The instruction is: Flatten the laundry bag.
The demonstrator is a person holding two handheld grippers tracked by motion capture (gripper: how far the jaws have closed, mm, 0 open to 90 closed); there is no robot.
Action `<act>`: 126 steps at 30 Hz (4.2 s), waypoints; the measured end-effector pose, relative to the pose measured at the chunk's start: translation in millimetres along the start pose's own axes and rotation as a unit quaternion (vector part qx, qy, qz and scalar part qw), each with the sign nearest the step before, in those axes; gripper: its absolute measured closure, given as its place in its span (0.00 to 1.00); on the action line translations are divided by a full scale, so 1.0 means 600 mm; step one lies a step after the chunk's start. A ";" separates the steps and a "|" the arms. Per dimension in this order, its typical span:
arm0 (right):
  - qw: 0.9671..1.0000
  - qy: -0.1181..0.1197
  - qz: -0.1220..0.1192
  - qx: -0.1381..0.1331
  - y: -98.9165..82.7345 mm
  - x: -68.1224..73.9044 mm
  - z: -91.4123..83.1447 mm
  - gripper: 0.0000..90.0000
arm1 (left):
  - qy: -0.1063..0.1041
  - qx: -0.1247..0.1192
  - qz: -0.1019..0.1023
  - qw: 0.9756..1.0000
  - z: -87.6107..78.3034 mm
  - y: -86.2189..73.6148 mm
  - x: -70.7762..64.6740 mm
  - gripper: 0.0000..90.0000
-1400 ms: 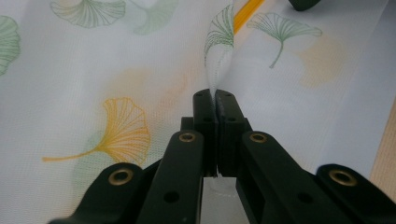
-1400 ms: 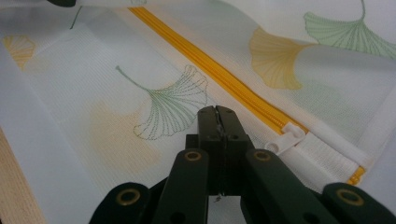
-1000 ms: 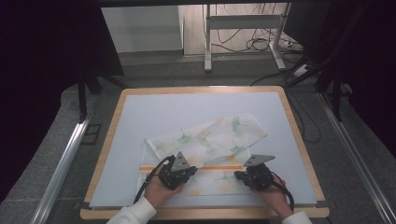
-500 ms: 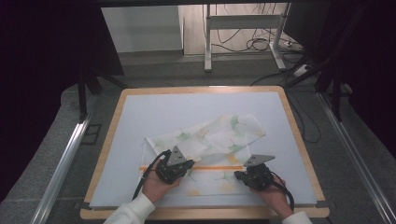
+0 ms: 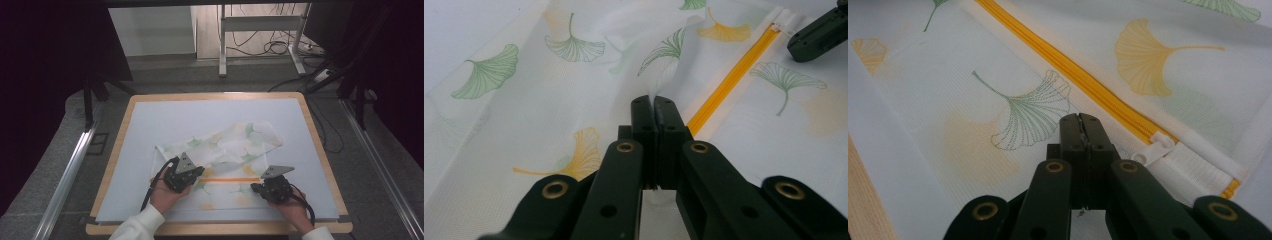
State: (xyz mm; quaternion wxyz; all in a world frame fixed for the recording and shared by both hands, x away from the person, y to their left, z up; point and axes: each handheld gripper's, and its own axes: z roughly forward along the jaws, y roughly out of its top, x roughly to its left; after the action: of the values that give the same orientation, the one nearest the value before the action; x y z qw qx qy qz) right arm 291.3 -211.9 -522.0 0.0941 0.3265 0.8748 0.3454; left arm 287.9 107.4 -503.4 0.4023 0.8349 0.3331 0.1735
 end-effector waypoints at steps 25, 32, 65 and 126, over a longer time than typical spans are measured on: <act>1.000 0.001 -0.002 -0.001 0.000 0.000 0.000 0.99 | 0.013 -0.011 -0.022 1.000 0.008 0.007 0.039 0.99; 1.000 0.000 -0.003 -0.001 0.000 0.000 0.000 0.99 | 0.019 -0.010 -0.029 0.999 0.011 0.008 0.053 0.99; 1.000 -0.001 -0.005 0.000 0.000 0.000 0.000 0.99 | 0.029 -0.016 -0.060 0.998 0.019 0.025 0.104 0.99; 1.000 0.012 -0.003 -0.002 -0.001 -0.006 0.000 0.99 | 0.100 -0.014 -0.154 0.983 0.060 0.073 0.279 0.99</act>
State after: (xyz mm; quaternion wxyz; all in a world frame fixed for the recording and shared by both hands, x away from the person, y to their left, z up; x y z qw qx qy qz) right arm 294.0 -214.4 -522.7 0.0852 0.3196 0.8760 0.3511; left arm 446.4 183.7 -487.4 0.4003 0.7465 0.4937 0.1970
